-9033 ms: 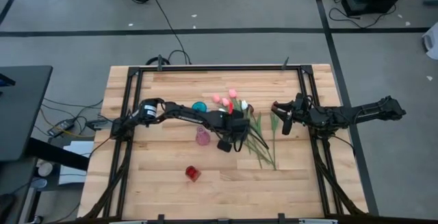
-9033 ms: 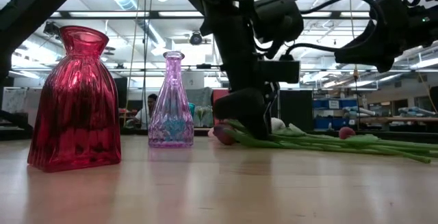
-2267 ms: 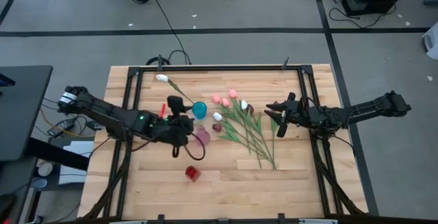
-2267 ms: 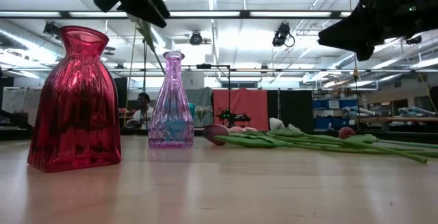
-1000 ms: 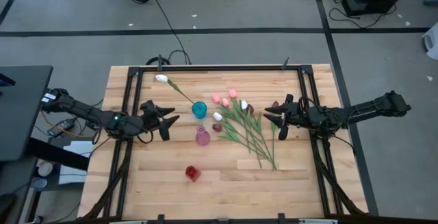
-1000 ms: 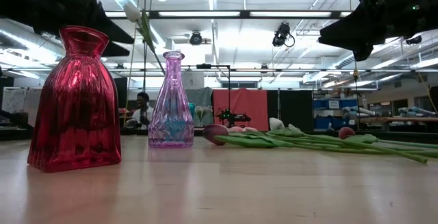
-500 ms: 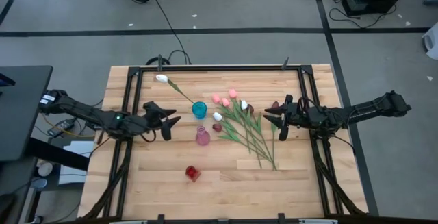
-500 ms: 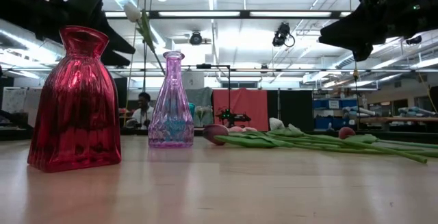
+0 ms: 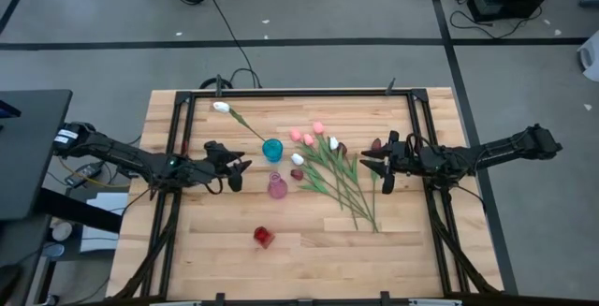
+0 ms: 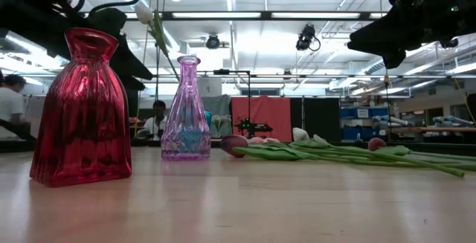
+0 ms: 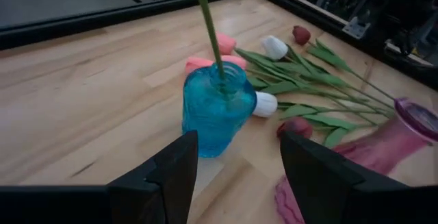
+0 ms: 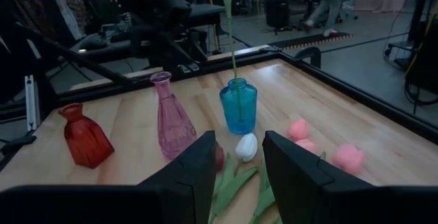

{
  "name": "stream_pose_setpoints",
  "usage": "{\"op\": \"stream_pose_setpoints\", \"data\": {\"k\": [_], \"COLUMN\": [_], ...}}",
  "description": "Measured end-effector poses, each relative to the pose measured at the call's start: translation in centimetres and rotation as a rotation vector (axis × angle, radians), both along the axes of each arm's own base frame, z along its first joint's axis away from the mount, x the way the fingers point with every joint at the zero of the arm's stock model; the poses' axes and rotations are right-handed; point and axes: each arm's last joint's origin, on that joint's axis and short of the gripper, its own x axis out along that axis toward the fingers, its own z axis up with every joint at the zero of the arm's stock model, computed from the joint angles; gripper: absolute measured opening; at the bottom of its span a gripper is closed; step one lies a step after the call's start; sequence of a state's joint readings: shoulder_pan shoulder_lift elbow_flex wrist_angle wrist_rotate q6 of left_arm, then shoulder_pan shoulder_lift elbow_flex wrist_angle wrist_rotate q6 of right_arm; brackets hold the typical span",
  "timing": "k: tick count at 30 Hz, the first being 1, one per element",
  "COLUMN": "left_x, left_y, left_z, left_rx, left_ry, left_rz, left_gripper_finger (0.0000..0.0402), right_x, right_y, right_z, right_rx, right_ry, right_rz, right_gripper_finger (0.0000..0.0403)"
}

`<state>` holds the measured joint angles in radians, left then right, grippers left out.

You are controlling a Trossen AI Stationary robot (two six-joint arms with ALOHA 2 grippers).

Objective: Sort flowers into vase by color
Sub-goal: Put the right white tulip into the blue vase

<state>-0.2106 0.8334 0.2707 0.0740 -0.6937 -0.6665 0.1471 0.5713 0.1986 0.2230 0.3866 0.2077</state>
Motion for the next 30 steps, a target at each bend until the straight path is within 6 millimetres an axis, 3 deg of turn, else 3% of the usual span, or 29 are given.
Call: {"op": "stream_pose_setpoints", "data": {"k": [10,21,30], "left_x": [1.4,2.5,2.7], "left_y": [1.2,2.3,2.3], "left_z": [0.9,1.2,0.7], "left_rx": [0.154,0.427,0.426], "left_ry": [-0.059,0.044,0.071], "left_rz": [0.057,0.079,0.063], "left_gripper_finger": [0.0213,0.0213,0.0213], "right_x": [0.0,0.0,0.0], "right_y": [0.0,0.0,0.0], "right_z": [0.0,0.1,-0.2], "right_rx": [-0.019,-0.024,-0.023], "right_ry": [0.002,-0.001,0.025], "right_rz": [0.001,0.007,-0.008], "right_gripper_finger": [0.0135,0.0135,0.0135]}}
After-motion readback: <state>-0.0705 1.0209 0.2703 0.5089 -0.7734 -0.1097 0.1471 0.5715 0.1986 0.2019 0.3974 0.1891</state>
